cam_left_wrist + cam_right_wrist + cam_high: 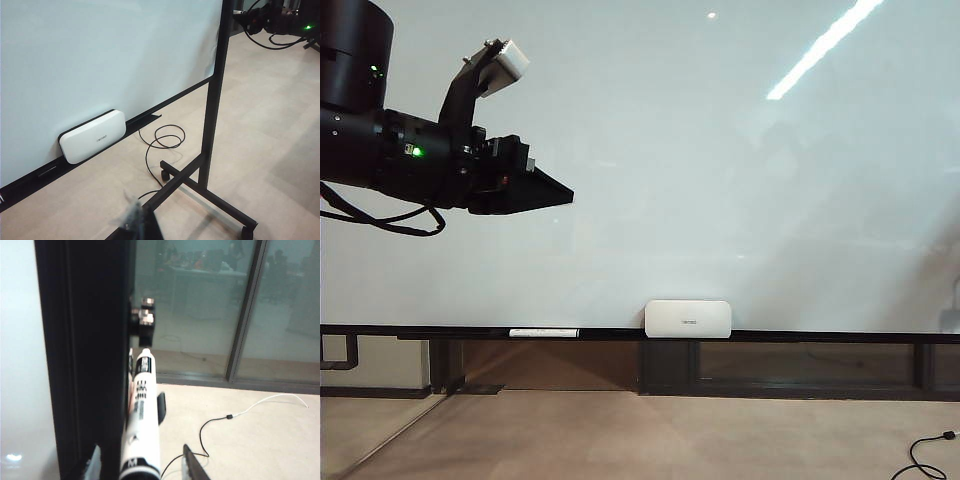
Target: Reach to the right to find the marker pen, pick it up, and write the number 11 on the whiteboard.
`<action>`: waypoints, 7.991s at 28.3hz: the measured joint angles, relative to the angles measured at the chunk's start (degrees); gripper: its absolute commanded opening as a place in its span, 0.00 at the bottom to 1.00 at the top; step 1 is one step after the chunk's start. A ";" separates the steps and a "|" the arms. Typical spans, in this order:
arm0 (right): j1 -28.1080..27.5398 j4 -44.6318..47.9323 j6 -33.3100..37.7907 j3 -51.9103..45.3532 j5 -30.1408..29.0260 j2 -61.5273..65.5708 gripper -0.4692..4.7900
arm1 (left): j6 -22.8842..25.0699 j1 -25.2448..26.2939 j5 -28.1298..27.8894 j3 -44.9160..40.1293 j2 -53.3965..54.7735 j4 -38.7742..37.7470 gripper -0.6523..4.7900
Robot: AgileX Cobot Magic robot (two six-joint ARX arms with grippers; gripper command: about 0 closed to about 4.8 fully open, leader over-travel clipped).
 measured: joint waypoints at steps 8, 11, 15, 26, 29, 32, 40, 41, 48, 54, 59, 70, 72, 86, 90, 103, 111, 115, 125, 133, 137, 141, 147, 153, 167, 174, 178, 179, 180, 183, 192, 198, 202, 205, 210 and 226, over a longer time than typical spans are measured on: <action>0.24 0.33 0.35 1.62 0.63 0.70 0.46 | 0.66 -0.02 0.00 0.00 0.00 0.00 0.11; 0.46 -0.24 0.46 2.05 0.59 0.72 0.40 | 0.85 0.00 0.00 0.00 0.00 0.02 0.11; 0.50 -1.16 0.39 2.62 0.68 0.70 0.39 | 0.98 -0.02 0.00 0.00 0.00 0.04 0.11; 0.77 -1.62 0.26 2.82 2.10 0.70 0.15 | 0.98 -0.02 0.00 0.00 0.00 0.17 0.11; 0.77 -1.64 0.24 2.84 2.10 0.70 0.13 | 0.98 -0.02 0.00 0.00 0.00 0.20 0.11; 0.77 -1.68 0.24 2.84 2.10 0.70 0.08 | 0.98 -0.02 0.00 0.00 0.00 0.28 0.11; -0.26 -4.68 4.76 -0.61 1.55 -3.17 0.08 | 0.74 -0.02 0.00 0.00 0.00 0.35 0.11; -0.59 -4.68 4.76 -1.44 1.53 -4.26 0.08 | 0.74 -0.02 0.00 0.00 0.00 0.33 0.11; -3.50 -4.46 4.96 -18.10 3.06 -20.74 0.08 | -6.67 -1.49 7.98 0.00 -0.20 3.50 0.11; -2.84 -3.37 5.03 -33.86 4.61 -37.79 0.08 | -10.08 -4.04 8.55 -0.02 -3.74 4.98 0.11; -1.03 -5.92 6.88 -45.62 5.77 -49.24 0.08 | -11.85 -4.22 6.36 -0.04 -7.06 0.85 0.11; 22.34 -10.91 7.76 -46.75 9.20 -56.81 0.08 | -4.76 -3.30 -12.94 -0.02 -26.53 -19.21 0.11; 27.23 -11.61 7.74 -44.98 9.97 -56.81 0.08 | -2.43 -3.21 -19.30 -0.02 -28.59 -21.99 0.11; 40.74 -24.65 9.01 -21.99 12.00 -49.09 0.08 | 1.18 2.43 -15.10 13.75 -32.92 -33.31 0.11; 43.78 -26.10 10.49 -17.99 12.26 -46.12 0.08 | 1.14 2.51 -13.27 13.20 -32.87 -33.90 0.11; 46.95 -33.09 10.38 -2.64 13.07 -40.11 0.08 | -5.16 15.67 -3.43 14.84 -34.29 -33.42 0.11; 48.74 -34.47 10.58 2.73 12.59 -36.22 0.08 | -4.61 15.19 -1.25 18.47 -34.64 -36.61 0.11; 48.65 -34.80 10.58 4.13 13.00 -34.93 0.08 | -4.59 15.10 -0.98 18.47 -34.60 -37.57 0.11; 48.61 -32.41 10.34 5.27 14.03 -34.01 0.08 | -4.42 15.10 1.62 18.47 -34.60 -38.34 0.11; 48.17 -32.59 10.32 5.88 15.10 -33.24 0.08 | -4.42 15.10 1.64 18.47 -34.60 -38.42 0.11; 47.67 -32.63 10.27 6.05 15.02 -33.24 0.08 | -4.42 15.10 1.66 18.47 -34.60 -38.42 0.11; 47.28 -32.57 10.25 6.08 14.75 -32.98 0.08 | -4.42 15.12 2.21 18.49 -34.60 -38.40 0.11; 47.25 -32.72 10.25 6.10 14.53 -32.52 0.08 | -4.37 15.12 2.21 18.47 -34.60 -38.42 0.11; 47.25 -35.76 10.12 6.12 14.36 -32.52 0.08 | -4.15 15.17 2.21 18.49 -34.60 -38.42 0.11; 47.32 -44.30 8.98 5.40 13.90 -32.50 0.08 | -4.15 15.19 2.45 18.56 -34.60 -38.40 0.11; 47.32 -44.87 8.96 2.45 14.05 -32.39 0.08 | -4.15 15.21 2.62 18.56 -34.60 -38.40 0.11; 47.32 -45.22 8.96 1.73 13.88 -32.15 0.08 | -4.15 15.21 2.64 18.56 -34.60 -38.49 0.11; 47.34 -45.29 8.96 1.73 13.86 -32.24 0.08 | -4.15 15.21 2.62 18.56 -34.60 -38.56 0.11; 47.50 -45.48 8.79 1.68 13.88 -32.63 0.08 | -4.15 15.21 2.64 18.56 -34.60 -38.71 0.11; 48.02 -47.84 6.21 1.33 14.10 -35.65 0.08 | -4.15 15.28 3.28 18.56 -34.60 -39.08 0.11; 47.91 -47.56 3.08 1.86 15.98 -40.65 0.08 | -5.31 15.28 10.82 18.56 -34.60 -38.29 0.11; 47.93 -48.19 2.78 1.46 17.73 -40.04 0.08 | -6.82 15.28 12.74 18.69 -34.60 -38.01 0.11; 47.93 -44.87 2.82 2.05 17.84 -40.19 0.08 | -6.82 15.26 12.07 18.69 -34.60 -38.14 0.11; 47.89 -44.39 2.80 2.49 18.51 -40.19 0.08 | -6.80 15.28 11.78 18.71 -34.60 -38.23 0.11; 46.99 -44.37 2.78 2.47 19.56 -40.17 0.08 | -6.80 15.28 13.22 18.75 -34.60 -38.25 0.11; 44.04 -44.85 2.99 2.47 19.50 -42.05 0.08 | -6.80 15.26 13.99 19.02 -34.60 -38.23 0.11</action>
